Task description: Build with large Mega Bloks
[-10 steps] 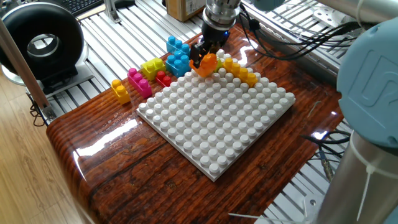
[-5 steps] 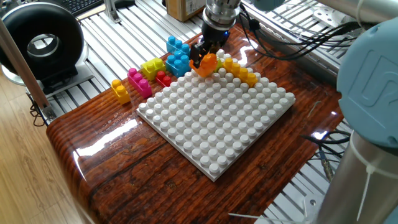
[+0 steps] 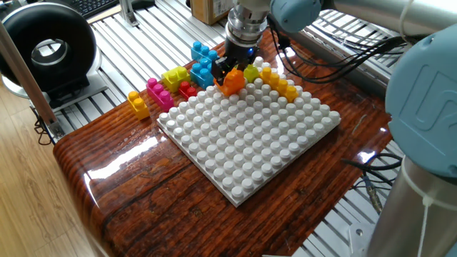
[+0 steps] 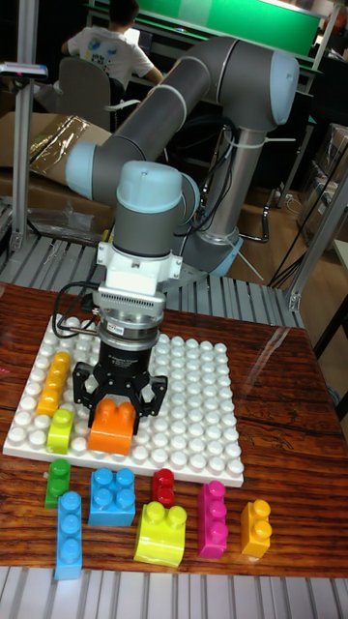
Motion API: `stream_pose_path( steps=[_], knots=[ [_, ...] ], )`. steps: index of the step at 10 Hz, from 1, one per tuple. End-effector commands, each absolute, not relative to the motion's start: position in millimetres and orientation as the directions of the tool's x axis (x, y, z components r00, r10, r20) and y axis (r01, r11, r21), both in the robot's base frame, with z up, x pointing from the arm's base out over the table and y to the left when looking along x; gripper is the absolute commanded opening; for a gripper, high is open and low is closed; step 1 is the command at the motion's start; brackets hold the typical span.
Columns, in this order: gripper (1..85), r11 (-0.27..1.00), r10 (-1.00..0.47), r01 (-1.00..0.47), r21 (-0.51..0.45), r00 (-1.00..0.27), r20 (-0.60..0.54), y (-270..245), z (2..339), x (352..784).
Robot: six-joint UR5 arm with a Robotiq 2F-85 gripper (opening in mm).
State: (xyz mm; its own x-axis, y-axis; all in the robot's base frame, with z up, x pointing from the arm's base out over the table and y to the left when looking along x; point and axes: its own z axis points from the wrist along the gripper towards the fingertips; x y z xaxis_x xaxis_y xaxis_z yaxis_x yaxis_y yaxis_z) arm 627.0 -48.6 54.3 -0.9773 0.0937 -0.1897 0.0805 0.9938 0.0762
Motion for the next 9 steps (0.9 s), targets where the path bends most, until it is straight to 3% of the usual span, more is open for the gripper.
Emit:
stream_pose_path(
  steps=[1,9],
  knots=[
    [1.0,0.990,0.125,0.112,0.080,-0.976,-0.178,-43.5,55.7,627.3],
    [1.0,0.996,0.057,0.043,0.078,-0.981,-0.185,-54.7,40.1,629.6]
  ],
)
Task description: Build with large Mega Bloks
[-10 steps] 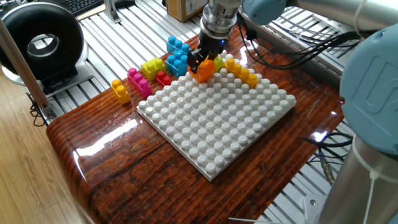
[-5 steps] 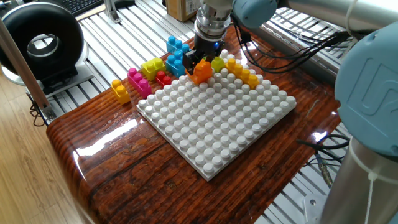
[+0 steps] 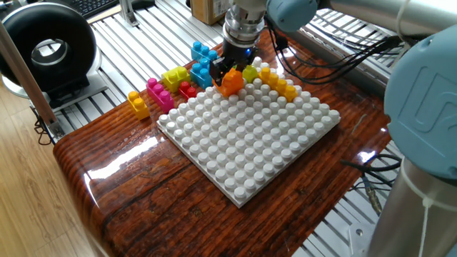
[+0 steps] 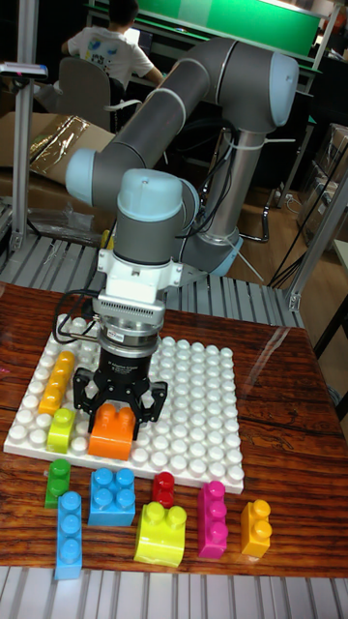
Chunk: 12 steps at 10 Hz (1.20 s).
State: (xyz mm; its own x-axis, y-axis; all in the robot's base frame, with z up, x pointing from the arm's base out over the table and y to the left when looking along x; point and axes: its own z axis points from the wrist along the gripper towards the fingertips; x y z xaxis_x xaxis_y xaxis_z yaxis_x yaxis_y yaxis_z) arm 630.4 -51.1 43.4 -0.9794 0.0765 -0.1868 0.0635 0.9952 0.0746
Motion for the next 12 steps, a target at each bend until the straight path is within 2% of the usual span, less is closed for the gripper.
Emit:
stream_pose_path(
  steps=[1,9,10,12],
  knots=[
    [1.0,0.996,0.051,0.037,0.079,-0.981,-0.186,-52.9,38.7,630.7],
    [1.0,0.996,0.067,0.057,0.069,-0.984,-0.163,-47.1,35.8,634.5],
    [4.0,0.995,0.068,0.056,0.086,-0.987,-0.143,-40.5,38.5,629.3],
    [27.3,0.997,-0.004,-0.014,0.079,-0.992,-0.124,-42.1,40.2,623.7]
  ],
)
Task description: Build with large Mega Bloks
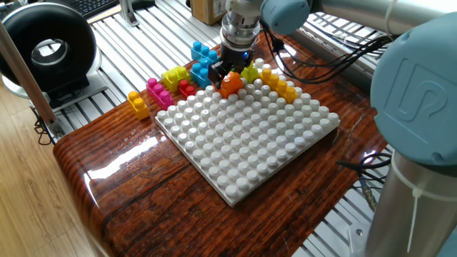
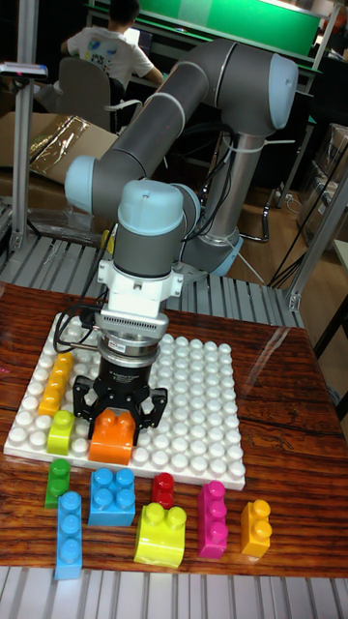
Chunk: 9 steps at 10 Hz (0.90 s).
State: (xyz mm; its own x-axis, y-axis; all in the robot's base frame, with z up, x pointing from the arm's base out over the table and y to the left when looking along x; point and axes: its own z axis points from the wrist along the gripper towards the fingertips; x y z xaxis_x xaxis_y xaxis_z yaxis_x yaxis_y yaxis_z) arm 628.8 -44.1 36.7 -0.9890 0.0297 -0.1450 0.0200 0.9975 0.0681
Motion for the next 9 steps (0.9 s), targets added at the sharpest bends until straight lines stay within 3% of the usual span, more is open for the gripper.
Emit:
stream_pose_path(
  steps=[1,9],
  knots=[
    [36.0,0.997,-0.038,-0.048,0.065,-0.990,-0.137,-48.1,40.8,628.3],
    [61.0,0.987,-0.127,-0.140,0.081,-0.981,-0.147,-40.4,48.2,631.9]
  ],
)
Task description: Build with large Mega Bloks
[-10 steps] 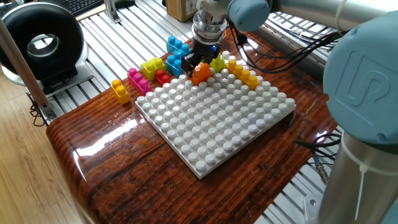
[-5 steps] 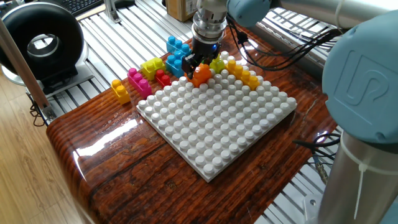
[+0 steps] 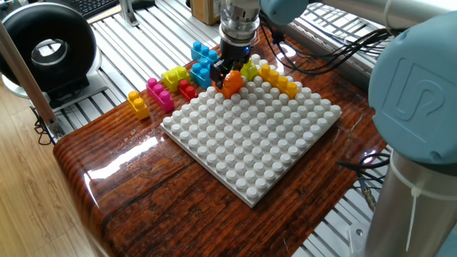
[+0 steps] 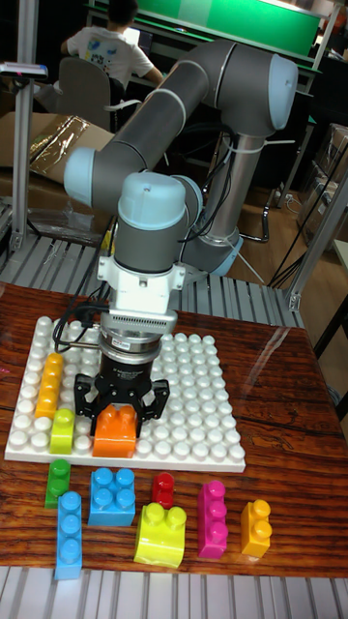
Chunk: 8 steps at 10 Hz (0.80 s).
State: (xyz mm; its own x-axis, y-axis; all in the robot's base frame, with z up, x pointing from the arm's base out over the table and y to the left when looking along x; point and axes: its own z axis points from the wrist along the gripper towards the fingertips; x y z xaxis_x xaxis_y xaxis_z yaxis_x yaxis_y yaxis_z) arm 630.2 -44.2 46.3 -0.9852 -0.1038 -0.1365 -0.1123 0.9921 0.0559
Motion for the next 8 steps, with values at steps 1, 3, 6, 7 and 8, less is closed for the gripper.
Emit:
stream_pose_path(
  steps=[1,3,6,7,8],
  knots=[
    [62.3,0.986,-0.130,-0.143,0.081,-0.980,-0.149,-40.1,48.2,632.3],
    [64.3,0.985,-0.138,-0.152,0.088,-0.979,-0.149,-38.5,48.0,631.8],
    [68.0,0.979,-0.158,-0.176,0.106,-0.975,-0.156,-36.7,46.1,631.6],
    [69.7,0.976,-0.164,-0.185,0.117,-0.973,-0.165,-35.5,45.6,633.0],
    [70.0,0.978,-0.162,-0.180,0.108,-0.974,-0.161,-38.6,45.0,632.6]
  ],
)
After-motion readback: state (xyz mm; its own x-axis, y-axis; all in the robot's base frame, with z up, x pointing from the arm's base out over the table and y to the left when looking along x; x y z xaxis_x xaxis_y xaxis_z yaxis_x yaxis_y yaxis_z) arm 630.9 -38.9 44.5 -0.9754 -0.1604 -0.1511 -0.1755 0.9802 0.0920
